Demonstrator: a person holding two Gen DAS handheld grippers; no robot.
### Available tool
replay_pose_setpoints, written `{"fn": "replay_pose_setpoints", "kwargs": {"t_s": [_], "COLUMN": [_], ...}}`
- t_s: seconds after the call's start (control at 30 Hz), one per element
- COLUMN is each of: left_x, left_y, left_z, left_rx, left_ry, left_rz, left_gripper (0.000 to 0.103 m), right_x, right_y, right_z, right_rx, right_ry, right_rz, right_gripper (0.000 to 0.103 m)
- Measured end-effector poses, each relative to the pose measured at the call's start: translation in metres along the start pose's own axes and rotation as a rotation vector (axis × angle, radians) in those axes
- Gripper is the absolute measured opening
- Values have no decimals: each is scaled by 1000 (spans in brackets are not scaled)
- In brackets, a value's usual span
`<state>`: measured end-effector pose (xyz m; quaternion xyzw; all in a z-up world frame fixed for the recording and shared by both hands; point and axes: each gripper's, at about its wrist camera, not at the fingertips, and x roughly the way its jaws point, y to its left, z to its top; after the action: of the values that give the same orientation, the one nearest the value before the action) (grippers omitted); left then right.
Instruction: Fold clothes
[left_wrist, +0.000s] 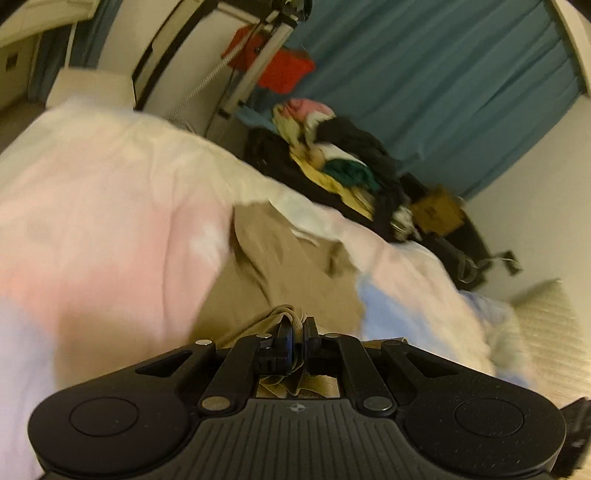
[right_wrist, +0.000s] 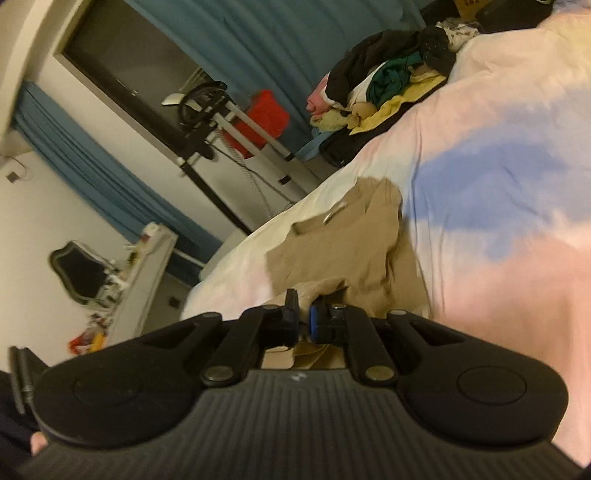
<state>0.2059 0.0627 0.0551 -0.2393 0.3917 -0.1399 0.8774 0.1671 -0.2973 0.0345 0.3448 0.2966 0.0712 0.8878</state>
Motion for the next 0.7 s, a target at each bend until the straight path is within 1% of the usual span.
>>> {"fn": "replay_pose_setpoints", "kwargs": {"t_s": [0.1,0.13,0.2,0.3,0.4,0.5,0.57,0.63,0.67,0.7], "left_x": [50,67,96,131,156,157,144,127,118,104], "left_y": [2,5,17,39,49,42,37,30,26,21], "left_z": [15,15,9,-1,-8,-15,-17,-21,-23,-26], "left_rx": [49,63,86,100,129,205,237,264,276,286], "left_ry": [-27,-31,-29,-16,-17,-39,-52,-69,-81,-96], "left_rz": [50,63,95,126,149,166,167,180,184,178], "left_gripper": [6,6,6,6,6,8,12,29,32,36], "right_x": [49,64,96,134,154,162,156,145,137,127], "right_y": [-12,-17,-28,-42,-49,-53,-49,-42,-37,-31], "right_z": [8,8,5,-3,-11,-15,-13,-12,-12,-14], "right_rx": [-49,-66,-108,-173,-220,-242,-241,-233,-236,-244], "right_ry": [-9,-8,6,35,50,55,53,47,41,32], "right_rz": [-45,-61,-97,-151,-180,-193,-198,-202,-203,-204], "right_gripper": [9,9,9,9,10,10,11,15,24,36]}}
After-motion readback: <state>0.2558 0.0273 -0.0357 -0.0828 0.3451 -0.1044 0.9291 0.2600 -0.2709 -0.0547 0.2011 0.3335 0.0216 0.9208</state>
